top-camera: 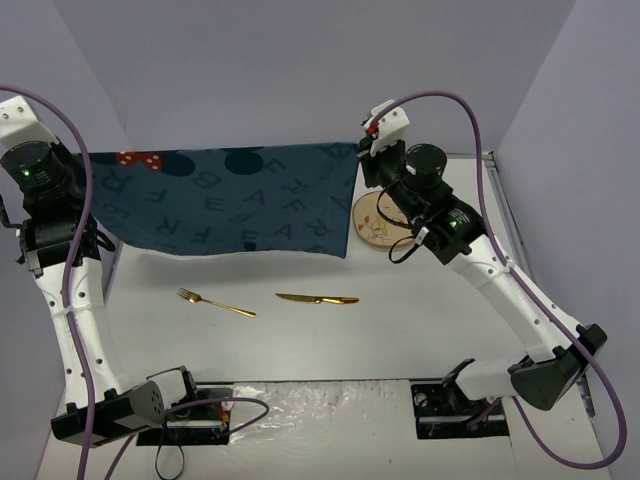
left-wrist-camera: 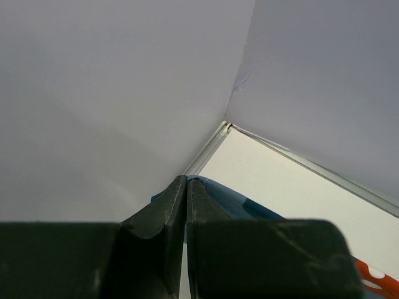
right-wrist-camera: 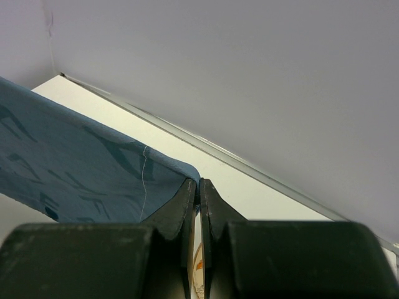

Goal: Set the dinner table for one person

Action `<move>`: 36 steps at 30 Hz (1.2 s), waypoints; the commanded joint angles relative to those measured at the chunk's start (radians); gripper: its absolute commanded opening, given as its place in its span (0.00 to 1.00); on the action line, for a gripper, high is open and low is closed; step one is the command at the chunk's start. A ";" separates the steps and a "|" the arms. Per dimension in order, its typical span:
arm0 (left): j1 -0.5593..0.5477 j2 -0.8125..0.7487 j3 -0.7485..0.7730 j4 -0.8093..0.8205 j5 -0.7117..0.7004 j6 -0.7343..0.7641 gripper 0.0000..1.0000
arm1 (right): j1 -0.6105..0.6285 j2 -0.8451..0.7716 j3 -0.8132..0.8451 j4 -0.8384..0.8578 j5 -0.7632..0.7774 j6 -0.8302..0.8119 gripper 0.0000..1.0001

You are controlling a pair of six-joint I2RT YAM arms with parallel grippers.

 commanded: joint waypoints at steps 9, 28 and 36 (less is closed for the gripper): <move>0.039 0.077 0.045 0.139 -0.030 -0.026 0.00 | -0.006 0.048 0.053 0.153 0.015 -0.008 0.00; 0.036 0.681 0.173 0.393 0.028 -0.039 0.00 | -0.179 0.645 0.236 0.299 -0.108 0.089 0.00; 0.016 0.881 0.235 0.507 0.085 -0.046 0.00 | -0.212 0.844 0.327 0.371 -0.143 0.094 0.00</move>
